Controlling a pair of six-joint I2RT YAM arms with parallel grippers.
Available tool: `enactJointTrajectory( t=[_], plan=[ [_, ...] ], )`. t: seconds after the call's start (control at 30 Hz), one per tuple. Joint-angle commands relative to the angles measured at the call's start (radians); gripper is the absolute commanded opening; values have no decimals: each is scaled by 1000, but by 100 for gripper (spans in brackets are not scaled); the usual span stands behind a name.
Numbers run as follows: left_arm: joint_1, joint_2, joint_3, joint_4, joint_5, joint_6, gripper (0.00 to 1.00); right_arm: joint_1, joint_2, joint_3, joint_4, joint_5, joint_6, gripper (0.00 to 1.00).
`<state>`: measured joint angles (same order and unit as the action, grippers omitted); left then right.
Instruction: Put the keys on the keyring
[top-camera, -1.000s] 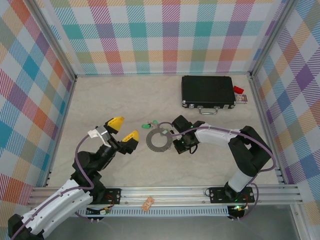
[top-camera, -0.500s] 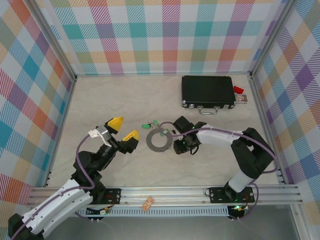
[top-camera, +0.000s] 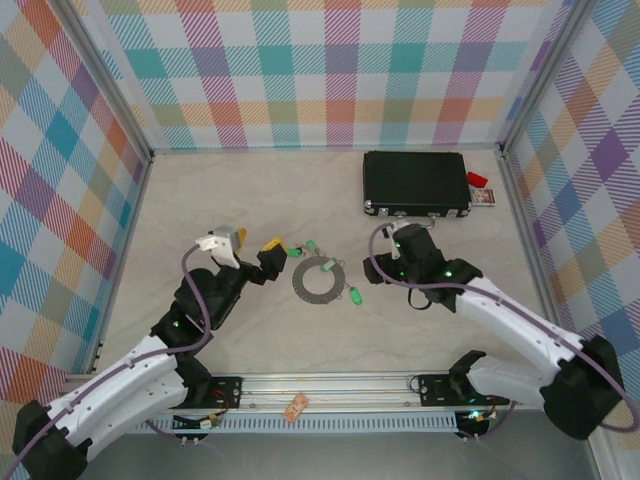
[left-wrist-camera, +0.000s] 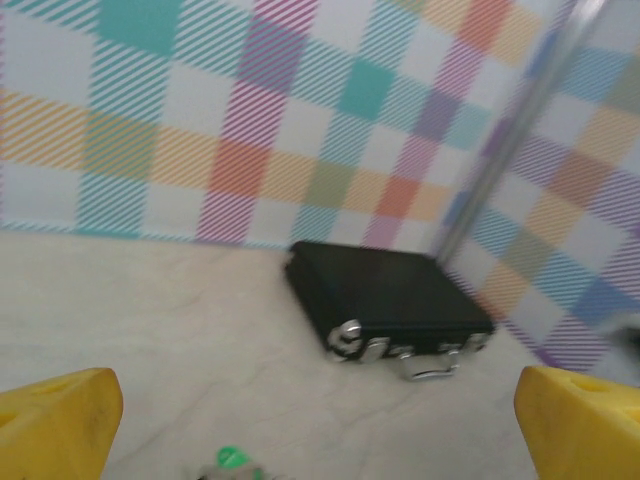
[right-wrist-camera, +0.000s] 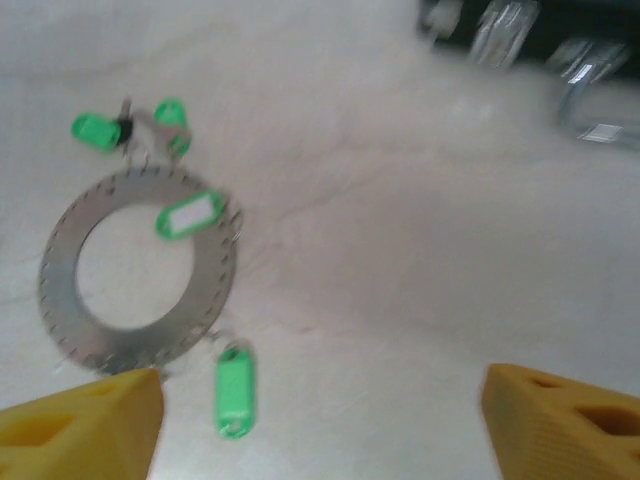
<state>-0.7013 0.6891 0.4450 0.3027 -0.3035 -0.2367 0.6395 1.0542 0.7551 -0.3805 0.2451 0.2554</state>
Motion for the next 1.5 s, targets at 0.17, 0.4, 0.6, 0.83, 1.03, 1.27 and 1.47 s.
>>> enactJointTrajectory(
  t=[0.17, 0.4, 0.6, 0.83, 1.03, 1.27, 1.47],
  plan=[
    [20, 183, 185, -355, -324, -19, 100, -121, -187, -147, 233, 273, -57, 99],
    [177, 266, 219, -350, -433, 150, 100, -209, -158, -263, 482, 388, -104, 99],
    [381, 417, 239, -301, -321, 149, 100, -294, -11, -298, 713, 389, -199, 99],
    [480, 600, 141, -46, -320, 215, 100, -409, 186, -283, 832, 418, -192, 99],
    [515, 764, 51, 263, -242, 257, 100, -455, 379, -284, 1000, 391, -270, 99],
    [528, 852, 16, 460, -88, 290, 100, -496, 370, -279, 967, 261, -265, 99],
    [561, 919, -77, 699, -7, 288, 100, -558, 392, -402, 1243, 13, -227, 99]
  ],
)
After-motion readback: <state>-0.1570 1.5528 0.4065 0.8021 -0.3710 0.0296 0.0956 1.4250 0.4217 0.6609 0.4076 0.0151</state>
